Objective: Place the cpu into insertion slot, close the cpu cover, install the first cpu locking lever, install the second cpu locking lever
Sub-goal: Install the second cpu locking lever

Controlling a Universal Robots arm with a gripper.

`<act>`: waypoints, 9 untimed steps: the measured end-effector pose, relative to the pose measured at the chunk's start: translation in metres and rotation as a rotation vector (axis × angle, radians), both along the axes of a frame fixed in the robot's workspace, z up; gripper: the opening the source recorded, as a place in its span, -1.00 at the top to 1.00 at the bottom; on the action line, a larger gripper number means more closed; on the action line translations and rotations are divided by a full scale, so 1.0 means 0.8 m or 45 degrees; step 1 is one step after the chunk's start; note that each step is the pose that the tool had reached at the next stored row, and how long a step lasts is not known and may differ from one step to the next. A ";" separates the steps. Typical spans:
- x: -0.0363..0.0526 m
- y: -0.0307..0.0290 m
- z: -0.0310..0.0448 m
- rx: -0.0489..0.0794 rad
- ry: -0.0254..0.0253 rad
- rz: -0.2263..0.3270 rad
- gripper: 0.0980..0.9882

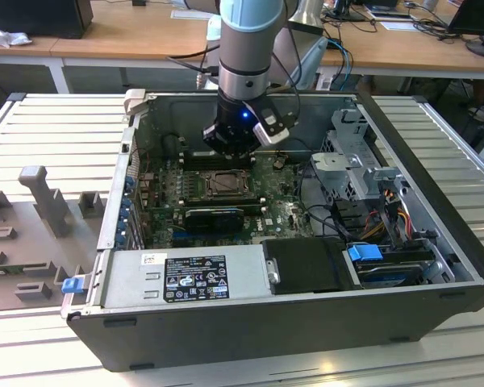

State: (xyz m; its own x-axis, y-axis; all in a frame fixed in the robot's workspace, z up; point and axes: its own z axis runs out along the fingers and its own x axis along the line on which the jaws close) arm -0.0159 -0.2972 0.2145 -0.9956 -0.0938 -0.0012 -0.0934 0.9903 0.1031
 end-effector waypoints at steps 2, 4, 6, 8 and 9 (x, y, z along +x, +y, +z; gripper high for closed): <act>0.000 -0.0048 0.0003 0.000 0.0000 0.000 0.98; 0.000 -0.0053 0.0057 0.000 0.0000 0.000 0.98; 0.000 -0.0054 0.0105 0.000 0.0000 0.000 0.98; 0.000 -0.0064 0.0113 0.000 -0.0001 0.000 0.98; 0.000 -0.0074 0.0114 0.000 0.0000 0.000 0.98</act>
State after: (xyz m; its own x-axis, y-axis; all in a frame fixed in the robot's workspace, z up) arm -0.0158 -0.3031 0.2236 -0.9956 -0.0938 -0.0012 -0.0935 0.9903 0.1031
